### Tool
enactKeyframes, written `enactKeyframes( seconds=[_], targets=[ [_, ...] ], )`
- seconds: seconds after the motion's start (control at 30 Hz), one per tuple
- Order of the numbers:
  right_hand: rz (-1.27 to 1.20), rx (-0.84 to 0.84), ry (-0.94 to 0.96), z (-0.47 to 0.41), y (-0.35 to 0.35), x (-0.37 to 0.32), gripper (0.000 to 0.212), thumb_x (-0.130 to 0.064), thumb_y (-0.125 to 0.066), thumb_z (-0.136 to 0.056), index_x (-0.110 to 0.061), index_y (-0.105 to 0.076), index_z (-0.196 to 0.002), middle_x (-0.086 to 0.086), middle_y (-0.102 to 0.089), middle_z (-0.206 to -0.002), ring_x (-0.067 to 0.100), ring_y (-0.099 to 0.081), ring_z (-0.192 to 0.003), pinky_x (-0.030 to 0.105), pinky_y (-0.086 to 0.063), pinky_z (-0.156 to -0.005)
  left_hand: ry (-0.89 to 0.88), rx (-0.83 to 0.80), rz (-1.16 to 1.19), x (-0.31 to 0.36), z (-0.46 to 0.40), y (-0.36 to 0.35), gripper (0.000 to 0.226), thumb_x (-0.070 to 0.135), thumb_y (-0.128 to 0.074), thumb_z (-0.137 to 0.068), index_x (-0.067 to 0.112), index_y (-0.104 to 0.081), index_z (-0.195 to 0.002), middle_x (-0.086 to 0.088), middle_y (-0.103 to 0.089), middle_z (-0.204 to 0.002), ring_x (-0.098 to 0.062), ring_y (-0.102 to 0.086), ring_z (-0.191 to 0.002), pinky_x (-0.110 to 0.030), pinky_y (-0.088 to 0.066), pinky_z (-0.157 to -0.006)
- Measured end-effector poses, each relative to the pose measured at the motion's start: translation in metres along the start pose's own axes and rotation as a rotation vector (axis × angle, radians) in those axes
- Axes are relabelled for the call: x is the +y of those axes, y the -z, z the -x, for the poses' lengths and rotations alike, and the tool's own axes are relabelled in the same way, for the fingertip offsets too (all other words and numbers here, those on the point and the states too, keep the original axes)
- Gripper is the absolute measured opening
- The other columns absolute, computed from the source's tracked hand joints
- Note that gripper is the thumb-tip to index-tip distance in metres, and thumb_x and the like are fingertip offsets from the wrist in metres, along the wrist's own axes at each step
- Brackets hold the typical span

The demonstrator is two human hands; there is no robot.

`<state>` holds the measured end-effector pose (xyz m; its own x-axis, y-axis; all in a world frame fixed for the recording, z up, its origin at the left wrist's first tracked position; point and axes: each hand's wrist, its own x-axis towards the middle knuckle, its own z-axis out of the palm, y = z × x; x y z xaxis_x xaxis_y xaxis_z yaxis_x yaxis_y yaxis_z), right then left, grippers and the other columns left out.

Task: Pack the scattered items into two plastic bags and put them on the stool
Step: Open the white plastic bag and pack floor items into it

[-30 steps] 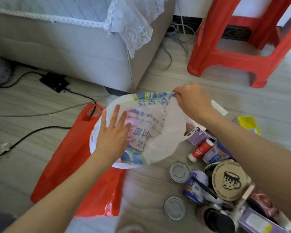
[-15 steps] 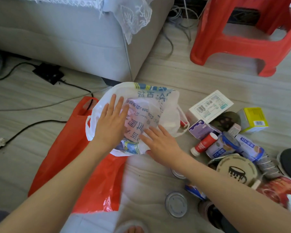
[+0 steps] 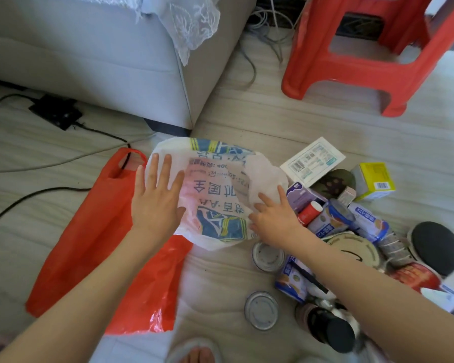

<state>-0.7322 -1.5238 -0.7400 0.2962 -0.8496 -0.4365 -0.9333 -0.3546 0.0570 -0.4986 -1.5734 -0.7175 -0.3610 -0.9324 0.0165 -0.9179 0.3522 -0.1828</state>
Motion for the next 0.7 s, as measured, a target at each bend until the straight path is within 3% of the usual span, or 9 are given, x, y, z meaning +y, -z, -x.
enactKeyframes(
  seconds=[0.07,0.13,0.2,0.27,0.3,0.37,0.47,0.57,0.7],
  targets=[
    [-0.097,0.025,-0.029,0.004,-0.003,-0.001,0.046,-0.038,-0.036,-0.097,-0.021,-0.034,-0.14,0.008,-0.025,-0.153,0.023,-0.009,-0.145,0.06,0.006,-0.111,0.041,-0.046,-0.016,-0.004,0.002,0.006,0.076,0.04,-0.066,-0.078,0.017,-0.032,-0.142,-0.016,-0.007,-0.155,-0.034,0.003,-0.143,-0.051,0.001,-0.113],
    [-0.222,0.129,-0.03,0.011,-0.007,-0.006,0.051,-0.035,-0.042,-0.095,-0.021,-0.029,-0.142,0.008,-0.022,-0.154,0.023,-0.013,-0.144,0.054,0.0,-0.114,0.01,-0.043,-0.008,-0.004,0.008,0.011,0.073,0.036,-0.069,-0.077,0.015,-0.037,-0.14,-0.018,-0.013,-0.154,-0.036,-0.002,-0.143,-0.054,-0.005,-0.112],
    [-0.315,0.266,-0.019,0.028,-0.011,-0.013,0.046,-0.028,-0.05,-0.09,-0.015,-0.044,-0.134,0.011,-0.04,-0.145,0.028,-0.035,-0.136,0.051,-0.019,-0.112,-0.065,0.03,0.06,0.006,0.02,0.014,0.069,0.026,-0.079,-0.067,0.01,-0.052,-0.128,-0.022,-0.031,-0.147,-0.042,-0.02,-0.138,-0.059,-0.017,-0.108],
    [-0.351,0.373,-0.025,0.048,-0.021,-0.018,0.039,-0.029,-0.058,-0.077,-0.012,-0.062,-0.112,0.011,-0.063,-0.117,0.03,-0.062,-0.105,0.045,-0.046,-0.093,-0.107,0.084,0.179,0.026,0.041,0.009,0.062,0.016,-0.079,-0.065,0.008,-0.056,-0.122,-0.023,-0.039,-0.142,-0.044,-0.027,-0.135,-0.058,-0.02,-0.106],
    [-0.371,0.374,-0.046,0.058,-0.028,-0.02,0.039,-0.033,-0.059,-0.071,-0.012,-0.065,-0.104,0.008,-0.067,-0.106,0.028,-0.066,-0.093,0.04,-0.052,-0.082,-0.126,0.11,0.259,0.038,0.053,0.006,0.057,0.013,-0.075,-0.068,0.008,-0.055,-0.121,-0.023,-0.041,-0.14,-0.043,-0.027,-0.135,-0.054,-0.02,-0.106],
    [-0.429,0.323,-0.072,0.074,-0.042,-0.02,0.044,-0.037,-0.062,-0.069,-0.011,-0.063,-0.106,0.007,-0.066,-0.103,0.027,-0.066,-0.09,0.039,-0.054,-0.077,-0.183,0.142,0.435,0.067,0.078,0.003,0.045,0.013,-0.062,-0.077,0.011,-0.051,-0.121,-0.02,-0.045,-0.137,-0.037,-0.028,-0.135,-0.042,-0.023,-0.11],
    [-0.469,0.234,-0.094,0.085,-0.056,-0.015,0.062,-0.033,-0.07,-0.072,-0.006,-0.051,-0.124,0.012,-0.055,-0.125,0.033,-0.057,-0.109,0.044,-0.05,-0.091,-0.301,0.066,0.612,0.11,0.121,-0.008,0.04,0.029,-0.049,-0.081,0.014,-0.048,-0.119,-0.012,-0.056,-0.125,-0.024,-0.041,-0.124,-0.03,-0.031,-0.104],
    [-0.46,0.151,-0.061,0.084,-0.056,-0.011,0.076,-0.028,-0.069,-0.078,-0.004,-0.031,-0.14,0.013,-0.037,-0.143,0.032,-0.039,-0.128,0.04,-0.034,-0.108,-0.425,-0.052,0.608,0.131,0.15,-0.022,0.058,0.046,-0.061,-0.07,0.017,-0.048,-0.118,-0.007,-0.061,-0.116,-0.02,-0.056,-0.107,-0.028,-0.049,-0.087],
    [-0.498,0.124,-0.047,0.072,-0.053,-0.012,0.082,-0.029,-0.063,-0.083,-0.006,-0.016,-0.146,0.01,-0.027,-0.149,0.026,-0.031,-0.135,0.037,-0.031,-0.11,-0.48,-0.178,0.511,0.134,0.151,-0.036,0.093,0.052,-0.083,-0.04,0.02,-0.046,-0.119,-0.005,-0.064,-0.108,-0.016,-0.065,-0.088,-0.02,-0.054,-0.067]
  ],
)
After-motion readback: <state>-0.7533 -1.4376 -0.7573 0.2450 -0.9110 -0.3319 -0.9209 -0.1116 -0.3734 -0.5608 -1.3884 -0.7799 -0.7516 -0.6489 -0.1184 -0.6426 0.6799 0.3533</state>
